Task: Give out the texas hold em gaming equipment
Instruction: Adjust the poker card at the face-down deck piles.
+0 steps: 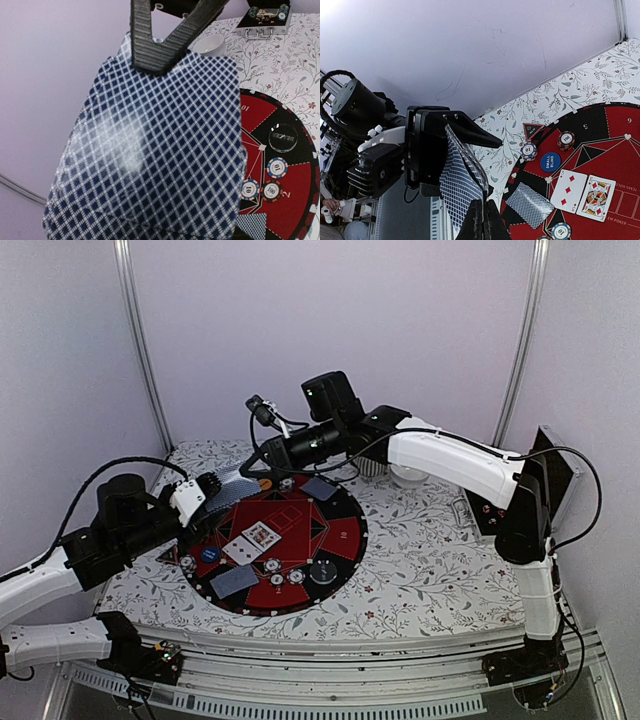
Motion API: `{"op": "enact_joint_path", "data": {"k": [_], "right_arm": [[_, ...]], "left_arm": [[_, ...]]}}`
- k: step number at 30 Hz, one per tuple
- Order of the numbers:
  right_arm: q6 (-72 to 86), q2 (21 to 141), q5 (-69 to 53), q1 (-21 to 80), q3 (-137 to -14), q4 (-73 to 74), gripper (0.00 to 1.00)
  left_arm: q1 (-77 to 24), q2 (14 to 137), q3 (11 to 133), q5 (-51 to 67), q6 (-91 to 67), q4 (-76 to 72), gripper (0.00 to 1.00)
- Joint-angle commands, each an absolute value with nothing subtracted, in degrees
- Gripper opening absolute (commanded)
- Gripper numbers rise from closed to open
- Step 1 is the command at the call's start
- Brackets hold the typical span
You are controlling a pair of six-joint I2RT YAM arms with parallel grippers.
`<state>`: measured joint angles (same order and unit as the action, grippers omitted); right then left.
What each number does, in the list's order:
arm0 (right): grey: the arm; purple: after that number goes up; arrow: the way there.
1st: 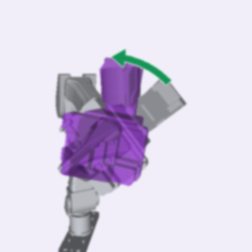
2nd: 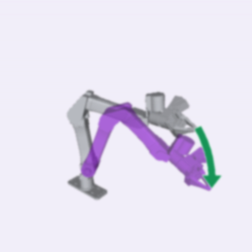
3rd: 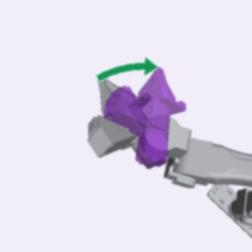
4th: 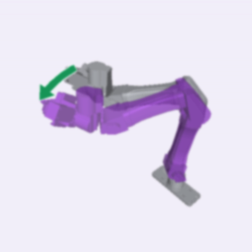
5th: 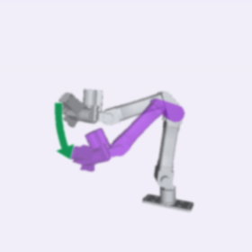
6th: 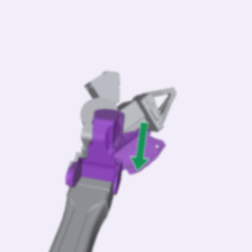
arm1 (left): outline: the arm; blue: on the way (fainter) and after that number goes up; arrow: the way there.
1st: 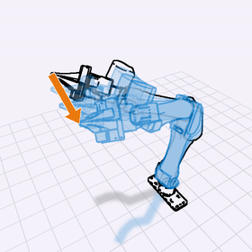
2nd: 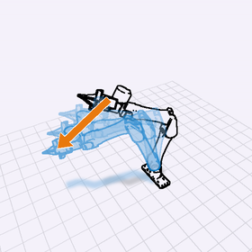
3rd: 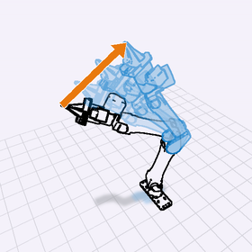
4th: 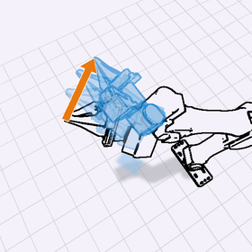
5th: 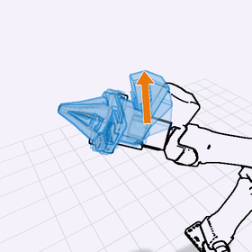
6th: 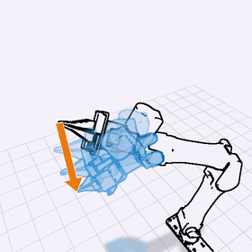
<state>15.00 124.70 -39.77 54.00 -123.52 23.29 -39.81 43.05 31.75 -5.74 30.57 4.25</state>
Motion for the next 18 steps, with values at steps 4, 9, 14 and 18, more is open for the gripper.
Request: {"op": "enact_joint_path", "data": {"k": [4, 9, 14, 18], "right_arm": [[7.2, 121.91, -38.9, 53.86, -122.8, 30.53, 0.01], [6.99, 124.03, -38.79, 55.15, -125.38, 30.57, 0.01], [7.04, 125.41, -36.25, 56.03, -127.4, 29.98, 0.01], [10.59, 127.01, -33.46, 56.09, -128.34, 27.96, 0.01]], "left_arm": [[-40.18, 42.49, 31.92, -4.27, 30.6, 1.53, 0.54], [-40.14, 42.71, 31.91, -4.05, 30.65, 1.57, 0.54], [-40.17, 42.93, 32.03, -3.36, 30.53, 1.54, 0.54], [-40.19, 43.11, 32.39, -1.37, 29.24, 1.67, 0.54]]}}
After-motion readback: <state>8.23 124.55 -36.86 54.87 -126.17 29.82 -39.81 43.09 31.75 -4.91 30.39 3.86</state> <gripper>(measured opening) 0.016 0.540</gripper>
